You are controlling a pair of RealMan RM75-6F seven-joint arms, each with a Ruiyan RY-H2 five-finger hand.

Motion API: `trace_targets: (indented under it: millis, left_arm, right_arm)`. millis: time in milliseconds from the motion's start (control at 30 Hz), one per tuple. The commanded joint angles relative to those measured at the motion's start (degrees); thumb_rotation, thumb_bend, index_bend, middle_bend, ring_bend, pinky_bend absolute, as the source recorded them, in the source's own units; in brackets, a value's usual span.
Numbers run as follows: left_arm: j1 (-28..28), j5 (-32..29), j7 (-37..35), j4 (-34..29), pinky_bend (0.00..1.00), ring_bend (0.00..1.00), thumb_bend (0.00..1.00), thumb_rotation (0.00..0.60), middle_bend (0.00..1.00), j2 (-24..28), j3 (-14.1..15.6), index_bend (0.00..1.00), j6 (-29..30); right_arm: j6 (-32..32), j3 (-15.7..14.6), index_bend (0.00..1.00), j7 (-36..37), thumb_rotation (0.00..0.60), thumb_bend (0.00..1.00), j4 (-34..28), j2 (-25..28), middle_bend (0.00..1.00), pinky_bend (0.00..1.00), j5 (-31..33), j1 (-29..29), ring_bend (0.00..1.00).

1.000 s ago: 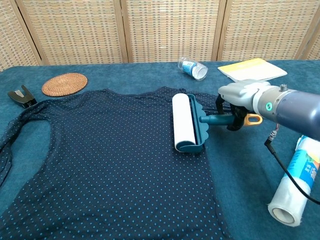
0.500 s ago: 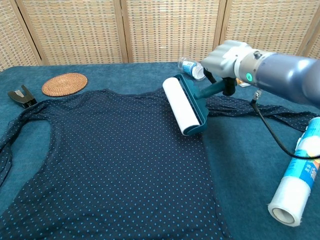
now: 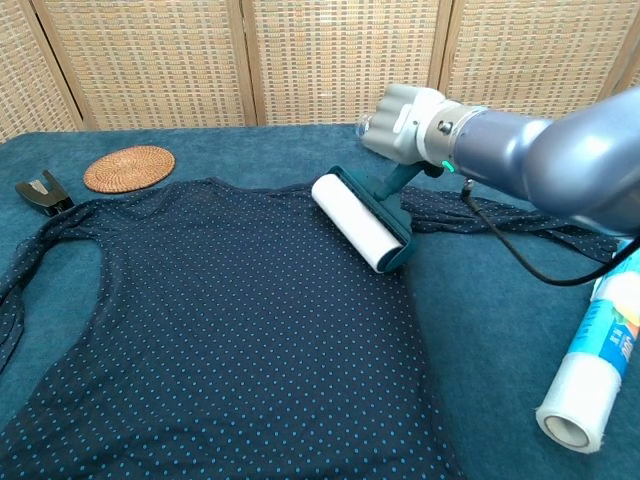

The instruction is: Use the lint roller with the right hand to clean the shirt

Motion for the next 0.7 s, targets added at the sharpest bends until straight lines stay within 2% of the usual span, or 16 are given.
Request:
trace_targets:
  millis: [33,200,700]
  left_arm:
    - [-0.1,-0.3,-0.1,0.1,0.0,0.0,0.0,0.6,0.0,0.0,0.0,0.0,-0.2]
    - [-0.2,-0.4,-0.3,0.3,0.0,0.0,0.0,0.6,0.0,0.0,0.0,0.0,-0.3]
    - [-0.2,0.2,-0.2,-0.1,0.0,0.0,0.0,0.6,0.0,0.0,0.4,0.0,0.0]
  right_arm:
    - [-0.2,-0.3,0.7,-1.2,0.6,0.72,0.3,-1.3,1.0,1.0,-0.4,0.9,1.0]
    - [0.9,-0.6,0.7,-2.7,0.6,0.72,-1.7,-2.1,1.0,1.0,-0.9,1.8,1.0]
    - [7.9,-2.0,0.71,-10.2,0.6,0.72,-15.9,-3.9,1.0,1.0,-2.4,4.7,1.0]
